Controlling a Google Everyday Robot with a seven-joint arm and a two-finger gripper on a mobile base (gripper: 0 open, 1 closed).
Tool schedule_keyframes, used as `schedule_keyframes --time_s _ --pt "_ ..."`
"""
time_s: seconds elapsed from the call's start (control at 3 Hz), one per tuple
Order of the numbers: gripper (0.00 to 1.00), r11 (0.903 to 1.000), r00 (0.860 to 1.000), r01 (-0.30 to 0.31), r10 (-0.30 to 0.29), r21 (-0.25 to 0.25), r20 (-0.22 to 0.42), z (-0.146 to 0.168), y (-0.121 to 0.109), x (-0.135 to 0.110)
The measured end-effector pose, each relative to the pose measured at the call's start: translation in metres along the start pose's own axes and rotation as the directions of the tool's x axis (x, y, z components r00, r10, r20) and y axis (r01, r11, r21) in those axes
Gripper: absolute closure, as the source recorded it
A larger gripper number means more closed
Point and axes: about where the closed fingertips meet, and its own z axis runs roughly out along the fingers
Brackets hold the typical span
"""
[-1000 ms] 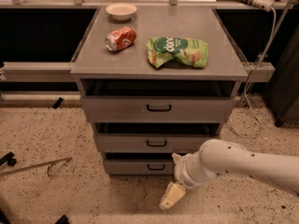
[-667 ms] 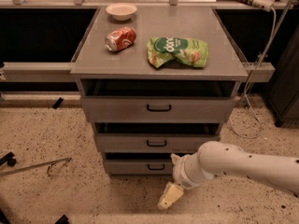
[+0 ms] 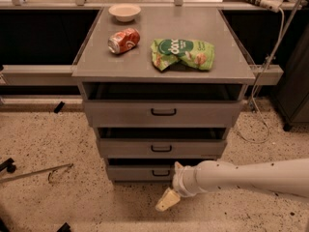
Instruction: Open middle drawer
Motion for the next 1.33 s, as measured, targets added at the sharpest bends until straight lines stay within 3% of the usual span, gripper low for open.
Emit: schedule_keyframes --time_s 0.33,0.67,1.0,1.33 --pt "0.00 0.9927 0.999 -0.027 0.023 0.117 0.033 0.020 -0.041 0.001" --pt "0.00 0.9839 0.997 -0.027 0.014 0.177 0.072 0.018 -0.057 -0.009" --pt "0.00 0.9839 0.997 -0.027 0.014 0.177 0.072 0.018 -0.057 -0.009" --pt "0.00 0.9724 0.995 -0.032 0.008 0.231 0.104 0.016 -0.071 -0.015"
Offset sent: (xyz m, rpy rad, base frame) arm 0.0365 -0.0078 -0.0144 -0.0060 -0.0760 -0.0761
